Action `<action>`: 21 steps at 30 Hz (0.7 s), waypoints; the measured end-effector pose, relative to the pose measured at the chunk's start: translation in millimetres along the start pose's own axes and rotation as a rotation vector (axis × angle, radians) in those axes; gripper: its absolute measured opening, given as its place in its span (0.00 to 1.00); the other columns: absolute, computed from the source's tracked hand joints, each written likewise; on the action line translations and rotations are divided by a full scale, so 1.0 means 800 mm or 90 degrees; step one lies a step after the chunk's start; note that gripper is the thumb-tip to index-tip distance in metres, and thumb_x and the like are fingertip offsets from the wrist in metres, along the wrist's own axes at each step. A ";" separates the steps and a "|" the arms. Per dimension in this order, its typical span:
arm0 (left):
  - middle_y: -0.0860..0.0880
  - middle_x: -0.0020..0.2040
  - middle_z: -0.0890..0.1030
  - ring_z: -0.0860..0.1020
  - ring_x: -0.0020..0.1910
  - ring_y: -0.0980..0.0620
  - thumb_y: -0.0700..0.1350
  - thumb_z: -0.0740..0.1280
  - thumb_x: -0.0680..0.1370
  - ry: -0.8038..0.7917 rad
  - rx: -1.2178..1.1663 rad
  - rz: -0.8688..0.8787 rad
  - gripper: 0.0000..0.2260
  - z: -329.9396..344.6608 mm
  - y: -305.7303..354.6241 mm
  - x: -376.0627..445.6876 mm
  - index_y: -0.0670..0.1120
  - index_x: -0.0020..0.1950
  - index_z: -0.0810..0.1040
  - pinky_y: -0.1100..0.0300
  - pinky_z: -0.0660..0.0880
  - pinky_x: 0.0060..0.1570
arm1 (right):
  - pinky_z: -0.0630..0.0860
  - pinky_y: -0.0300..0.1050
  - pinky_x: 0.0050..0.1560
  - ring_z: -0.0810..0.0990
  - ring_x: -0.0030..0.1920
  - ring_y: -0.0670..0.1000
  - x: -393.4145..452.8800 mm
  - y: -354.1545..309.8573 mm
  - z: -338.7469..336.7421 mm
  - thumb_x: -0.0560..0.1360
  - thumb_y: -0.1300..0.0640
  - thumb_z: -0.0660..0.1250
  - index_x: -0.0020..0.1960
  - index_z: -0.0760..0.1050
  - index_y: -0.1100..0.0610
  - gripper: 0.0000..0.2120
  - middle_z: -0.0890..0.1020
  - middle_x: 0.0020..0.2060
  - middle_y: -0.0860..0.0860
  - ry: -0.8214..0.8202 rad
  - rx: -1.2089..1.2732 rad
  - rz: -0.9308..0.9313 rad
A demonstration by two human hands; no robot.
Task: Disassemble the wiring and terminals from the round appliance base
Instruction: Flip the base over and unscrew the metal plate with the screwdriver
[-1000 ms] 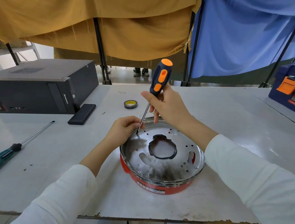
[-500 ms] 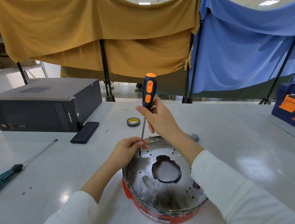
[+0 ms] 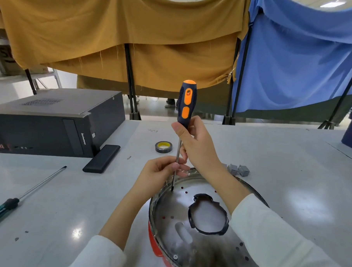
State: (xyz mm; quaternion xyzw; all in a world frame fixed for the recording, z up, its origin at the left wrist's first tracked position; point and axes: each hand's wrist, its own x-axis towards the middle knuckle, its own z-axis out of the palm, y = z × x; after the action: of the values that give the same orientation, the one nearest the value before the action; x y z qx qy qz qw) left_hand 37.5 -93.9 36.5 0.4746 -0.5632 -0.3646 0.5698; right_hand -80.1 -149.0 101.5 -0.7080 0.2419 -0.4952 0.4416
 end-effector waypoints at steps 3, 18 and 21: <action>0.47 0.41 0.85 0.83 0.39 0.51 0.33 0.60 0.79 0.027 -0.036 0.012 0.10 0.001 -0.010 0.002 0.41 0.49 0.80 0.65 0.77 0.46 | 0.66 0.38 0.36 0.73 0.27 0.38 0.002 0.004 0.002 0.77 0.49 0.65 0.45 0.69 0.48 0.06 0.73 0.33 0.42 -0.007 0.007 -0.017; 0.45 0.39 0.85 0.84 0.41 0.49 0.34 0.64 0.77 0.089 -0.075 0.037 0.11 0.004 -0.030 0.006 0.47 0.45 0.83 0.60 0.78 0.50 | 0.68 0.39 0.37 0.71 0.33 0.41 -0.010 0.018 0.017 0.73 0.40 0.61 0.46 0.72 0.45 0.10 0.75 0.38 0.45 0.080 0.012 -0.075; 0.45 0.39 0.85 0.84 0.41 0.48 0.34 0.65 0.77 0.087 -0.068 0.037 0.13 0.004 -0.029 0.006 0.49 0.43 0.84 0.60 0.79 0.49 | 0.74 0.38 0.40 0.76 0.39 0.42 -0.013 0.018 0.013 0.71 0.49 0.72 0.46 0.74 0.49 0.09 0.78 0.39 0.47 0.132 -0.001 -0.092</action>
State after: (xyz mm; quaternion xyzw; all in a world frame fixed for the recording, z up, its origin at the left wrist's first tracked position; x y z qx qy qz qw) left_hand 37.9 -105.4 15.7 0.4507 -0.5162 -0.3447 0.6416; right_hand -73.0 -144.0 83.2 -0.6686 0.2347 -0.5966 0.3768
